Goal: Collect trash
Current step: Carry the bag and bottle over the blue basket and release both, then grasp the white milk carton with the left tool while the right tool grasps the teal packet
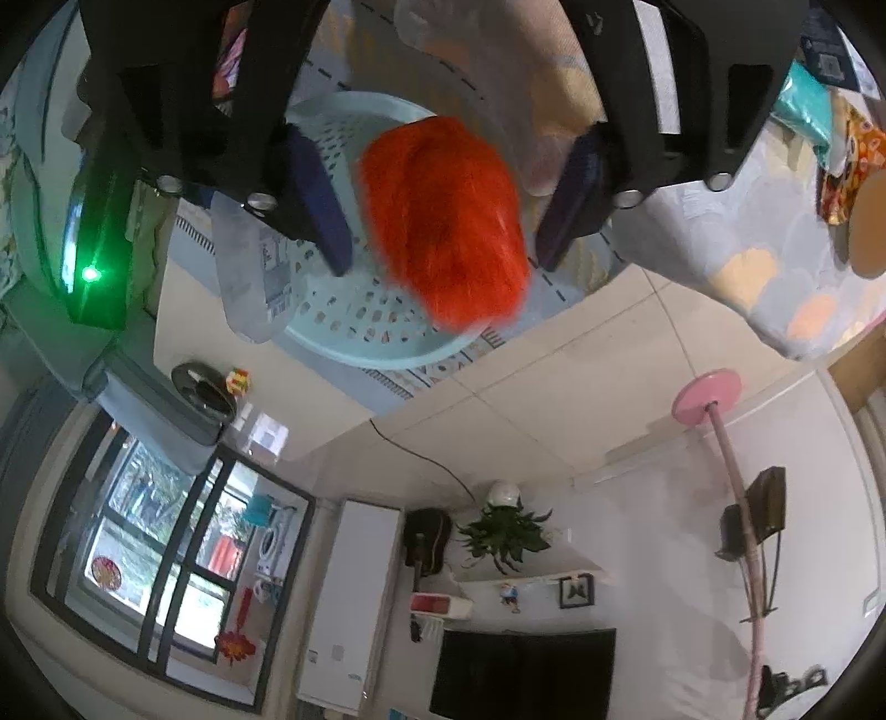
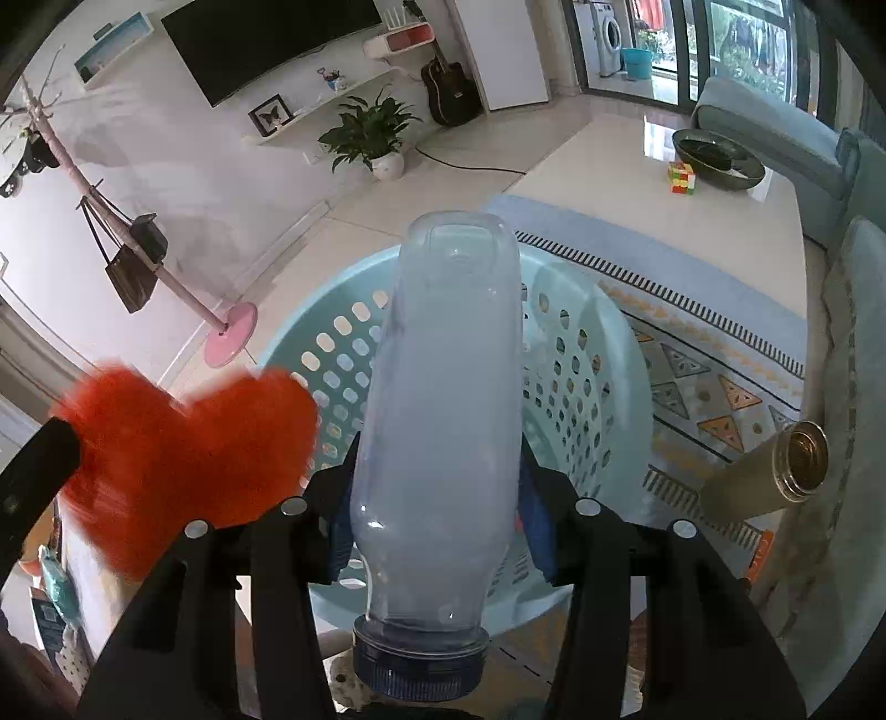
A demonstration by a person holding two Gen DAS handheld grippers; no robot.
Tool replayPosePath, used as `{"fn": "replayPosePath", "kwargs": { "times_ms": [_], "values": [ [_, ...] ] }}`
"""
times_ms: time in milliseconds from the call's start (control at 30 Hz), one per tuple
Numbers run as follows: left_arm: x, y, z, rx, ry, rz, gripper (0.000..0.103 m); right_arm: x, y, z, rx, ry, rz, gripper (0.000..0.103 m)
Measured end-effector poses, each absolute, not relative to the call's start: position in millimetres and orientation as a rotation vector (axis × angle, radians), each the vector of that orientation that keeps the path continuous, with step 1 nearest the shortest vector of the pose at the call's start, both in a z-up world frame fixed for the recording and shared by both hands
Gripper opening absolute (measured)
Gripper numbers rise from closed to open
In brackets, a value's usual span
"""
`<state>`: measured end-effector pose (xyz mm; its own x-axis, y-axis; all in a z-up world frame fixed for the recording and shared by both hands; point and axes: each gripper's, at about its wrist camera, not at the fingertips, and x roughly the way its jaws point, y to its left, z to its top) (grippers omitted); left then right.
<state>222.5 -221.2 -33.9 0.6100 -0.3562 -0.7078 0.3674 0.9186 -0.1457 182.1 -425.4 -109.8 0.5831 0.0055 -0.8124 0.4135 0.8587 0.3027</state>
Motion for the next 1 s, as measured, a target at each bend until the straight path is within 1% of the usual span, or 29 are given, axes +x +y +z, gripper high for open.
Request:
{"fn": "replayPosePath", "kwargs": {
  "times_ms": [67,100,167,333,500,667,833,1000],
  "values": [
    [219,-215,-30,-0.004,0.809,-0.422,0.068,182,-426,-110,0.493,0.921,-0.246,0.050],
    [217,-211,-28,-0.014,0.804,-0.422,0.069,180,-425,-108,0.489,0.913,-0.245,0.053],
    [210,-205,-21,-0.035,0.789,-0.424,0.072,177,-424,-104,0.484,0.900,-0.239,0.058],
    [188,-186,1,-0.079,0.742,-0.426,0.074,162,-419,-88,0.469,0.869,-0.222,0.059],
    [151,-158,30,-0.095,0.666,-0.408,0.077,136,-400,-58,0.429,0.804,-0.186,0.059],
    [107,-124,59,-0.109,0.588,-0.372,0.078,103,-366,-20,0.375,0.726,-0.104,0.059],
    [70,-90,79,-0.131,0.521,-0.320,0.082,73,-324,20,0.288,0.640,-0.005,0.059],
    [41,-46,84,-0.182,0.499,-0.258,0.082,45,-277,46,0.186,0.582,0.095,0.065]
  ]
}}
